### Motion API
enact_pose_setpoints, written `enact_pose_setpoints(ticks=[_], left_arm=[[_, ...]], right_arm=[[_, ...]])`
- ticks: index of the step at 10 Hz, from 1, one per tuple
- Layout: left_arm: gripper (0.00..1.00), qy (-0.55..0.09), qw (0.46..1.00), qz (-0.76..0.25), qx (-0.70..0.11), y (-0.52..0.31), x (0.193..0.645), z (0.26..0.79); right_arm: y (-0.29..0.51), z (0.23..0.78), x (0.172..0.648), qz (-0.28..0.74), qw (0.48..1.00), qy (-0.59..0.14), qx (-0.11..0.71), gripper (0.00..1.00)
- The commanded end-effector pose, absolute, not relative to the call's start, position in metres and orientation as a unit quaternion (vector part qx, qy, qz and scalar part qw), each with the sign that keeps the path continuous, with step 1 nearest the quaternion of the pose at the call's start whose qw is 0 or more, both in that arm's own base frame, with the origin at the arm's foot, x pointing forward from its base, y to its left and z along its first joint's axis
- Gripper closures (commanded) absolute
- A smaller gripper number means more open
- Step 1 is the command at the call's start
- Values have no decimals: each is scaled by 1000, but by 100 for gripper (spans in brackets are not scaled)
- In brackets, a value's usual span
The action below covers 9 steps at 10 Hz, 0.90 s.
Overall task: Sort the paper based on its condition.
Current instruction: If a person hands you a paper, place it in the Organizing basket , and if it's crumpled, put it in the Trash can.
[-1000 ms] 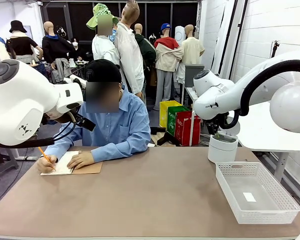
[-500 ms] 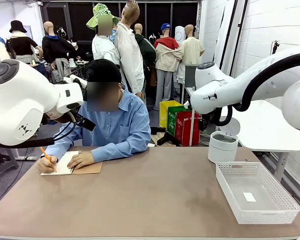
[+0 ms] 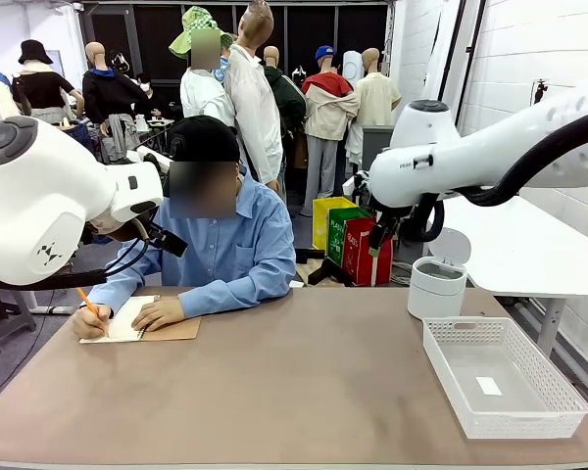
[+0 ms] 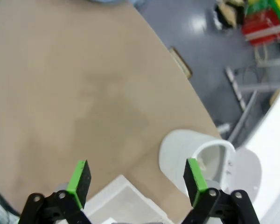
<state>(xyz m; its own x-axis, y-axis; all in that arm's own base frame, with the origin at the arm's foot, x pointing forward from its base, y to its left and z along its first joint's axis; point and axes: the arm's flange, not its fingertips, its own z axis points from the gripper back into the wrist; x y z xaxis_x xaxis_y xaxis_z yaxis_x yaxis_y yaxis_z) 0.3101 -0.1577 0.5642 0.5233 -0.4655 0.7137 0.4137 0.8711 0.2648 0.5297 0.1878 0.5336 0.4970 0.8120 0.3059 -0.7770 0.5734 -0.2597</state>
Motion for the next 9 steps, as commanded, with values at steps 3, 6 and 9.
enact_pose_setpoints(ticks=[3, 6, 9], left_arm=[[0, -420, 869, -257, 37, -157, 310, 563], [0, -420, 869, -257, 37, -157, 310, 563], [0, -420, 869, -257, 37, -157, 310, 563]], right_arm=[[160, 546, 478, 545, 800, -244, 55, 0], [142, 550, 449, 570, 769, -274, 94, 0], [122, 549, 433, 567, 763, -292, 102, 0]])
